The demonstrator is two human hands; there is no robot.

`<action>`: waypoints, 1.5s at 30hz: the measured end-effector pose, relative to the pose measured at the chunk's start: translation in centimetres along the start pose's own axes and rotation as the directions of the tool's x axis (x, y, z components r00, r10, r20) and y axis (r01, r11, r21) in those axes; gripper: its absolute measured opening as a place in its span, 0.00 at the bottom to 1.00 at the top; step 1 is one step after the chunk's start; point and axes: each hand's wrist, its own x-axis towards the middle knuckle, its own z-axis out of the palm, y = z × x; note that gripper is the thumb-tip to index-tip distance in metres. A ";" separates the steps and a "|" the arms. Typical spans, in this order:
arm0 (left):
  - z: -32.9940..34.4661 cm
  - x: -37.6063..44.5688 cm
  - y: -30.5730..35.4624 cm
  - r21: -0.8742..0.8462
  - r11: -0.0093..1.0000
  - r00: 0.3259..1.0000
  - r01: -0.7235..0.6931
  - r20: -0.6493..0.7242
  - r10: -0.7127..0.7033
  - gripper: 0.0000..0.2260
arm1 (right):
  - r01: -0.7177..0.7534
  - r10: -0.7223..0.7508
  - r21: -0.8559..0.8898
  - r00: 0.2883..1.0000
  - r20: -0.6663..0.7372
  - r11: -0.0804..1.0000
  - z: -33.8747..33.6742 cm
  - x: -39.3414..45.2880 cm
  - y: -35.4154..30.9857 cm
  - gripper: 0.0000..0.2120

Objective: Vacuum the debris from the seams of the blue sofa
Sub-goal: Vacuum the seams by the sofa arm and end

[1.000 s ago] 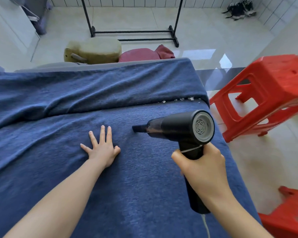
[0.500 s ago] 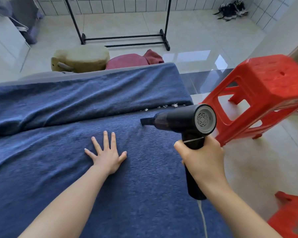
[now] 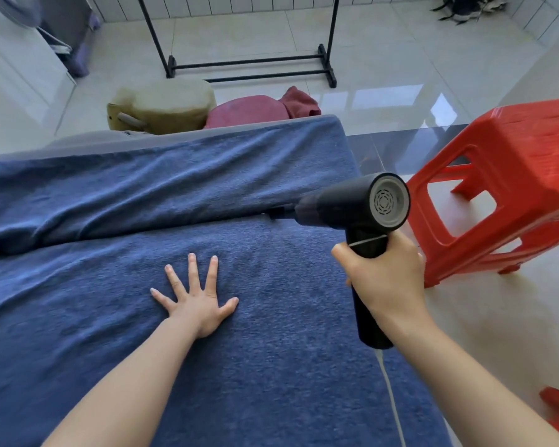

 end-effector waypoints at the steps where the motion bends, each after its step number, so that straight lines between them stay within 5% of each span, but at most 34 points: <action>1: 0.0 0.0 0.0 0.004 1.000 1.000 -0.002 -0.002 0.002 0.41 | 0.011 -0.011 -0.016 1.000 0.013 1.000 0.0 0.1 -0.1 0.12; 14: 0.4 -0.3 -0.1 0.018 1.000 1.000 -0.017 -0.023 0.017 0.41 | 0.196 -0.167 -0.173 0.972 0.167 0.965 1.0 1.1 -2.5 0.13; 37: 0.1 0.0 -0.4 -0.014 0.999 0.999 -0.048 0.010 0.048 0.41 | 0.202 -0.162 -0.285 0.974 0.156 0.937 1.2 1.2 -4.2 0.12; 45: 0.2 -0.1 -0.5 -0.017 0.999 0.999 -0.048 0.014 0.049 0.41 | 0.487 -0.391 -0.338 0.865 0.314 0.806 -0.2 1.9 -4.9 0.16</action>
